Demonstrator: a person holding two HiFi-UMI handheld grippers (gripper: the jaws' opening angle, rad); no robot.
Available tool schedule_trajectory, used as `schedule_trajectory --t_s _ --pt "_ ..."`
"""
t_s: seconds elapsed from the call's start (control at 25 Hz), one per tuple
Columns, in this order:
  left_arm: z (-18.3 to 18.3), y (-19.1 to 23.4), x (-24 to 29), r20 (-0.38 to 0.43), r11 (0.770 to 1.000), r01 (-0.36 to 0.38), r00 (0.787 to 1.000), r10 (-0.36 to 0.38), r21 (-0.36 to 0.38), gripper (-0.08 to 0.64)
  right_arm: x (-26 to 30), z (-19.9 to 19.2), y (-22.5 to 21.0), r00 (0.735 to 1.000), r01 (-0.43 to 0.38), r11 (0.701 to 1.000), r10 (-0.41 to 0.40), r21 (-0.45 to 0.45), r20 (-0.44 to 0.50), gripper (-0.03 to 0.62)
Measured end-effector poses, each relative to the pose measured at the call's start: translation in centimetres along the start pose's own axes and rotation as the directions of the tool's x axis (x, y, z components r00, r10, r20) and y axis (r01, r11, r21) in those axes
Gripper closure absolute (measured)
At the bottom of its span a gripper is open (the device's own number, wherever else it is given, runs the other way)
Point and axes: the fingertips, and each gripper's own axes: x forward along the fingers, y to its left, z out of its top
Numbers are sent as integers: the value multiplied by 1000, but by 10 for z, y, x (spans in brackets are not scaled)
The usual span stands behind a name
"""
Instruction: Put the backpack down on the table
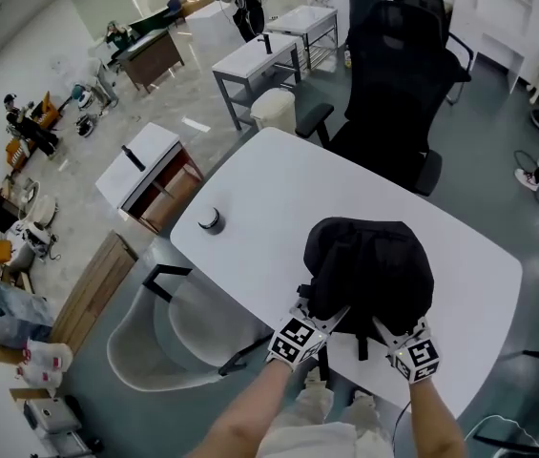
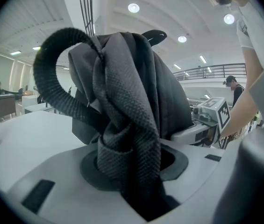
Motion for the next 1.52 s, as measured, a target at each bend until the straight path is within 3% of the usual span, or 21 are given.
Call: schedule_trajectory --t_s 0.48,0.72,0.96,1.52 --pt "-1 0 1 -9 1000 10 1000 -10 -9 369 -1 1 -1 1000 9 1000 -9 6 -13 344" --pt "-1 2 1 -18 1000 -6 1000 6 4 310 -2 1 -3 1000 13 1000 -13 4 -28 315" --pt "-9 12 -7 -31 998 -52 998 51 -37 261 -1 -7 0 998 9 1000 -9 -3 -66 279" --pt "0 18 -37 -37 984 -156 988 153 -90 224 -39 5 -8 993 96 995 -95 3 -76 275"
